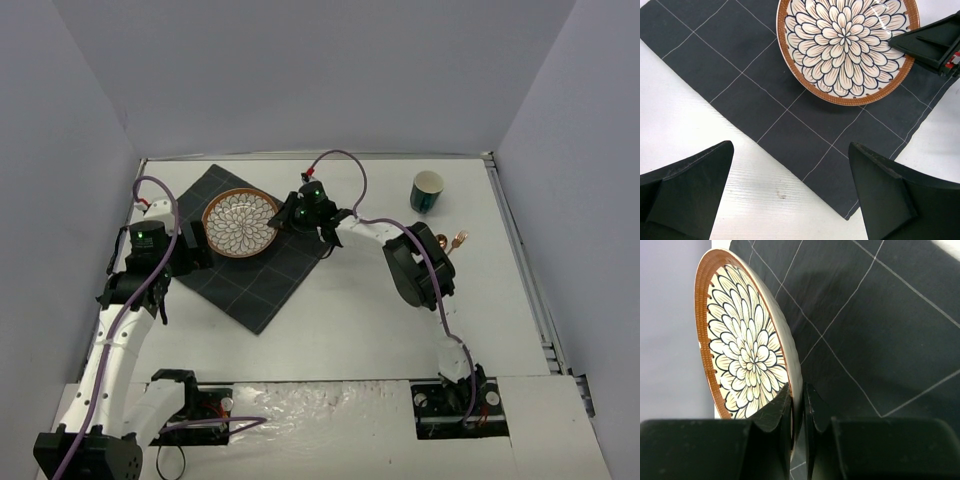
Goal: Set the dinner table for one person
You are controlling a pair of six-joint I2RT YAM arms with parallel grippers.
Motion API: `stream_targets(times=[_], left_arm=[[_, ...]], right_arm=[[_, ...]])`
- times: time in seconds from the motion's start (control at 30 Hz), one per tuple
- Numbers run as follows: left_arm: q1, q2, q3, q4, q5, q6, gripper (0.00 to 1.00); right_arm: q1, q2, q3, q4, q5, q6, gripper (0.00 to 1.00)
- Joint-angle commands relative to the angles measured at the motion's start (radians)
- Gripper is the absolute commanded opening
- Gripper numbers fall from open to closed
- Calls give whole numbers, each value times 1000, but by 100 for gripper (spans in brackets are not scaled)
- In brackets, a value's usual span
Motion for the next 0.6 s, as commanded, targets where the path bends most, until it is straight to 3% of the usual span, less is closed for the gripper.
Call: stream_targets(times=[0.0, 0.57], left_arm=[[2, 1, 26, 48, -10, -8, 97], [1, 4, 26, 47, -4, -9, 97]], right_arm=[[14, -18, 103, 201, -42, 84, 0], [45, 54, 142, 240, -68, 119, 0]])
